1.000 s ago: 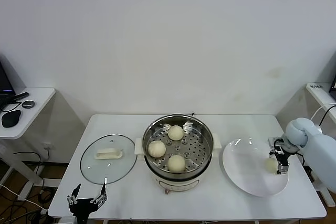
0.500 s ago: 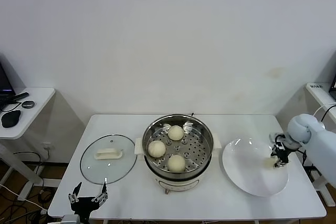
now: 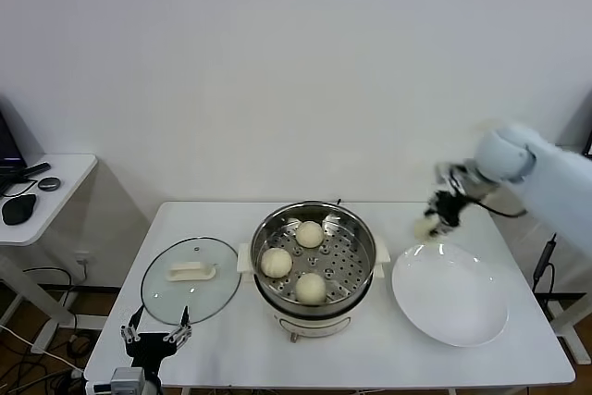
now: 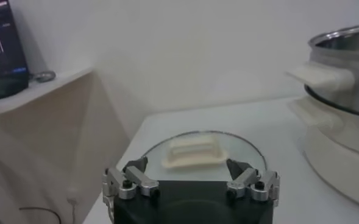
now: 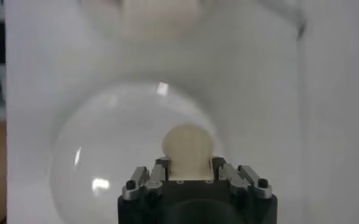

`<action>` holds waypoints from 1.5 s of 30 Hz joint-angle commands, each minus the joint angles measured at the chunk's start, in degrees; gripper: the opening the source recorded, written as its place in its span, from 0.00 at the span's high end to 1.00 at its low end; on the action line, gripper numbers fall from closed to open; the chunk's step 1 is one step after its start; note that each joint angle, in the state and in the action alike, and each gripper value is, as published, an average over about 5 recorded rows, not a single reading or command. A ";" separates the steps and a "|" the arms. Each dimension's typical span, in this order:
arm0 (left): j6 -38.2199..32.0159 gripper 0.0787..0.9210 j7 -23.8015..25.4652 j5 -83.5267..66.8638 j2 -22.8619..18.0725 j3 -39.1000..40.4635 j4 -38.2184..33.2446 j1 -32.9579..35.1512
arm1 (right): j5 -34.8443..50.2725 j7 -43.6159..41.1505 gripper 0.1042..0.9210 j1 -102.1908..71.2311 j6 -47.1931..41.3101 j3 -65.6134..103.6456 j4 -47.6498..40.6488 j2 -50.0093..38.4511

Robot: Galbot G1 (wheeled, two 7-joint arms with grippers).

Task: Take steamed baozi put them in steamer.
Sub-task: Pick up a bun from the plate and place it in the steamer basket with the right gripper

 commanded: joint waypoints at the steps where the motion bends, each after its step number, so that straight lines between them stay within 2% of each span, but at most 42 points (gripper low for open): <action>1: -0.05 0.12 -0.02 0.05 0.24 0.39 -1.21 -0.84 | 24.82 1.60 0.59 26.28 -14.10 -21.96 6.22 12.60; 8: 0.12 0.12 0.06 -1.08 0.19 0.35 -1.35 -1.28 | 26.73 6.62 0.59 21.72 -16.88 -25.16 5.18 19.83; 17: 0.30 0.12 0.20 -1.44 0.13 0.10 -0.93 -1.95 | 19.19 9.52 0.59 13.57 -16.98 -25.68 -1.93 26.27; 24: 0.28 0.12 0.17 -1.38 0.01 -0.08 0.91 -2.63 | 15.79 10.21 0.59 9.59 -16.97 -23.77 -6.23 27.88; 37: 0.37 0.12 0.35 -1.39 -0.14 0.01 1.15 -3.21 | 13.68 10.03 0.59 7.63 -16.86 -23.45 -5.80 26.83; 42: 0.37 0.12 0.38 -1.33 -0.41 0.14 1.20 -3.27 | 13.99 9.87 0.51 8.32 -16.77 -22.90 -4.59 25.81; 45: 0.32 0.12 0.39 -1.29 -0.71 0.18 1.17 -3.26 | 14.06 9.41 0.41 9.45 -16.57 -22.70 -3.70 24.59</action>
